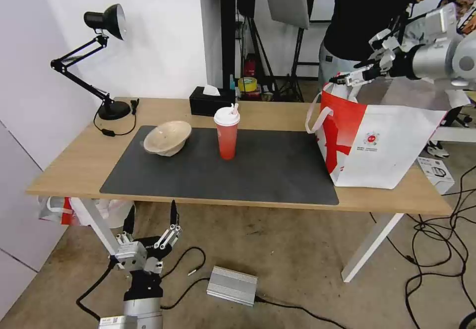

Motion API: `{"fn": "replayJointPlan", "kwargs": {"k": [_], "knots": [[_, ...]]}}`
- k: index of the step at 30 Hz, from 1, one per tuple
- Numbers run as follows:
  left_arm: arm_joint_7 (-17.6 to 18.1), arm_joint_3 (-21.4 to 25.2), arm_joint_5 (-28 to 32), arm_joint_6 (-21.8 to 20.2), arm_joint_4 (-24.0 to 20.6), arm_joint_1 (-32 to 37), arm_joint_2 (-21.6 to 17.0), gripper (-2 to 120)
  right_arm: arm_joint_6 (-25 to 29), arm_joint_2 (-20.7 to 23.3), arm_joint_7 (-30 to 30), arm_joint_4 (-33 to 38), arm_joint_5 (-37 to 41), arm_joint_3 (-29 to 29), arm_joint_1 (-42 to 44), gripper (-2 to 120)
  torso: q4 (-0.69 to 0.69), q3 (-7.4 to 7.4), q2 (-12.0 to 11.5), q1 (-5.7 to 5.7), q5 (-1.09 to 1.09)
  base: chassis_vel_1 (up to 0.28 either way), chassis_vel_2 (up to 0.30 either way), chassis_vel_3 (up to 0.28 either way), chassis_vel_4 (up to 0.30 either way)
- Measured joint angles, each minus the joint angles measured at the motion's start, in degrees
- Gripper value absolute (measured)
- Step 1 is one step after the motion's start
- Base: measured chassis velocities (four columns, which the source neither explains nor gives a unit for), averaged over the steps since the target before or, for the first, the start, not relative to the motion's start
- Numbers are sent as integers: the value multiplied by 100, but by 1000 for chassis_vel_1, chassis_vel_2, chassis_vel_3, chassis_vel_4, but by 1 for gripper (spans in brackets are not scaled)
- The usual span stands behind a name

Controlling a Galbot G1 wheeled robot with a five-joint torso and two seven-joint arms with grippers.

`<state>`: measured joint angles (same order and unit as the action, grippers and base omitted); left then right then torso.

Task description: Pick up the trash from the table and place it into the takeout bag.

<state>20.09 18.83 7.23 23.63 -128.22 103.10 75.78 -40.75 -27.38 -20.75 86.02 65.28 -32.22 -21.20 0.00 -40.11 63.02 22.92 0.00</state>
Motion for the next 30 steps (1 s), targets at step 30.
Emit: {"fn": "replayJointPlan", "kwargs": {"k": [30], "knots": [[8, 98, -9, -15, -66, 26, 25, 100, 2039, -86, 2625, 2283, 378, 1217, 1805, 100, 0, 1, 0, 0, 0, 0, 0, 0, 0]]}}
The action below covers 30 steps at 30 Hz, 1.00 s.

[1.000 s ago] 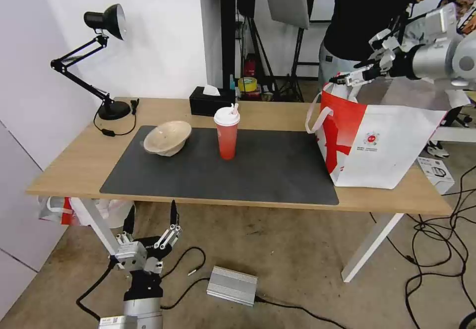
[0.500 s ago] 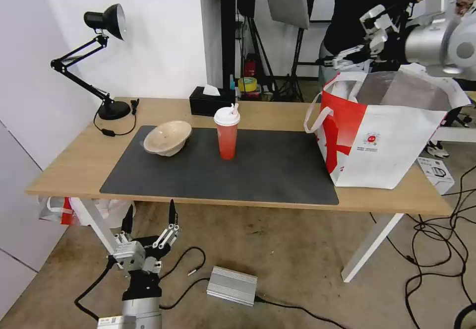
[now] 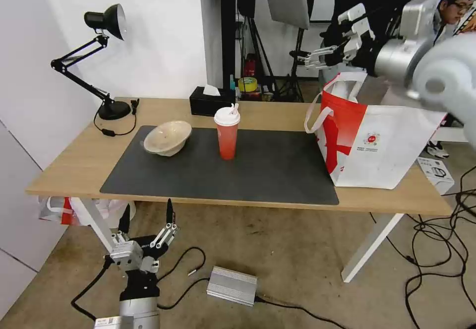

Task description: Pick up the trash from the table and place it into the takeout bag.

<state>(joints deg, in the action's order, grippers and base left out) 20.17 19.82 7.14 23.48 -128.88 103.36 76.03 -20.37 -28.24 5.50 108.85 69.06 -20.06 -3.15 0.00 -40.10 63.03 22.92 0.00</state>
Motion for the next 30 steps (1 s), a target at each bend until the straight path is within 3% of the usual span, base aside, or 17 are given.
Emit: {"fn": "replayJointPlan", "kwargs": {"k": [5, 22, 30], "knots": [[6, 5, 0, -1, 9, -1, -7, 100, 525, 115, 766, 546, -245, 477, 843, 100, 0, 0, 0, 0, 0, 0, 0, 0, 0], [6, 19, -1, -1, -64, 34, -24, 100, 1509, 680, 2279, 2383, -1118, 2288, 4053, 100, -1, 0, 0, 0, 0, 0, 0, 0, 0], [0, 85, -9, -1, -135, 70, -20, 100, 1671, 403, 2996, 2877, -1631, 2297, 4884, 100, 1, 0, 0, 0, 0, 0, 0, 0, 0]]}}
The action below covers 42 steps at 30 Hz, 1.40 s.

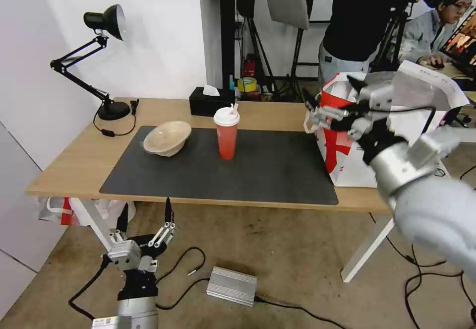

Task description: Pick up the trash from the table and place it into the takeout bag.

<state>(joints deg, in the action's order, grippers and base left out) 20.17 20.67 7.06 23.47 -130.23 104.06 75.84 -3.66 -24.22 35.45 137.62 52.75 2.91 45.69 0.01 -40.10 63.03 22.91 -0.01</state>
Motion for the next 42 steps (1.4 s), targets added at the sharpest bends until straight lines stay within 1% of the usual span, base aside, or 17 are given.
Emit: {"fn": "replayJointPlan", "kwargs": {"k": [6, 8, 9, 11, 12, 15, 18, 21, 22, 24, 32, 38, 42], "knots": [[-11, 14, -24, 7, 30, 24, 6, 100, 264, -92, 118, 111, -346, -7, 495, 100, -1, 0, 0, 0, 0, 0, 0, 0, 0], [-12, 16, -27, 10, 38, 26, 20, 100, 419, -198, 124, 134, -687, 9, 870, 100, -1, 0, 0, 0, 0, 0, 0, 0, 0], [-12, 16, -27, 10, 38, 26, 20, 100, 419, -198, 124, 134, -687, 9, 870, 100, -1, 0, 0, 0, 0, 0, 0, 0, 0], [-12, 17, -27, 10, 52, 19, 26, 100, 547, -332, 124, 170, -1011, 51, 1287, 100, -1, 0, 0, 0, 0, 0, 0, 0, 0], [-12, 17, -27, 10, 52, 19, 26, 100, 547, -332, 124, 170, -1011, 51, 1287, 100, -1, 0, 0, 0, 0, 0, 0, 0, 0], [-17, 22, -30, 10, 69, 17, 40, 100, 678, -520, 115, 258, -1354, 144, 1830, 100, -1, 0, 0, 0, 0, 0, 0, 0, 0], [-26, 23, -30, 10, 72, 7, 65, 100, 718, -596, 111, 337, -1481, 184, 2087, 100, -1, 0, 0, 0, 0, 0, 0, 0, 0], [-36, 13, -38, 10, 79, 5, 92, 100, 880, -723, 97, 413, -1862, 303, 2633, 100, -2, 0, 0, 0, 0, 0, 0, 0, 0], [-36, 13, -38, 10, 79, 5, 92, 100, 880, -723, 97, 413, -1862, 303, 2633, 100, -2, 0, 0, 0, 0, 0, 0, 0, 0], [-38, 17, -40, 10, 93, 0, 92, 100, 959, -836, 86, 511, -2065, 460, 3027, 100, -2, 0, 0, 0, 1, 0, 0, 0, 0], [-40, 25, -42, 10, 95, 5, 105, 100, 997, -1036, 49, 559, -2289, 850, 3712, 100, -1, 0, -1, 0, 0, 0, 0, 0, 0], [-42, 20, -51, 10, 88, 22, 107, 100, 1084, -1273, 5, 560, -2639, 904, 4124, 100, -1, 0, 0, 0, 0, 0, 0, 0, 0], [-43, 11, -53, 10, 77, 26, 105, 100, 1194, -1475, -7, 561, -3090, 932, 4511, 100, -1, 0, 0, 0, 0, 0, 0, 0, 0]]}}
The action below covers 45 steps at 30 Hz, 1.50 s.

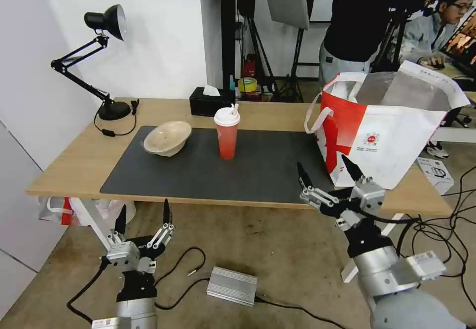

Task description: Pick up the trash from the table and place it into the takeout bag.

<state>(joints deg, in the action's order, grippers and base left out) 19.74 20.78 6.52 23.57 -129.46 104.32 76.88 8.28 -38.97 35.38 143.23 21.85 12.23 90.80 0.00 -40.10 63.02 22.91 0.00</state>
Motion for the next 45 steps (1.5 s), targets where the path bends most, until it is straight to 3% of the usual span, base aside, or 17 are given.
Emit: {"fn": "replayJointPlan", "kwargs": {"k": [8, 17, 45], "knots": [[-2, -52, -23, 0, -9, 6, 24, 100, 280, -370, 77, -27, -798, -78, 637, 100, 0, 0, 0, 0, 0, 0, 0, 0, 0], [-2, -47, -22, 0, -51, 12, 19, 100, 230, -624, 329, -127, -1306, -140, 1069, 100, -1, 0, 0, 0, 0, 0, 0, 0, 0], [-2, -6, -40, 8, -146, 82, 3, 100, -2, -1047, 728, -192, -1665, -475, 1460, 100, 0, 0, 0, 1, 0, 0, 0, 0, 0]]}}
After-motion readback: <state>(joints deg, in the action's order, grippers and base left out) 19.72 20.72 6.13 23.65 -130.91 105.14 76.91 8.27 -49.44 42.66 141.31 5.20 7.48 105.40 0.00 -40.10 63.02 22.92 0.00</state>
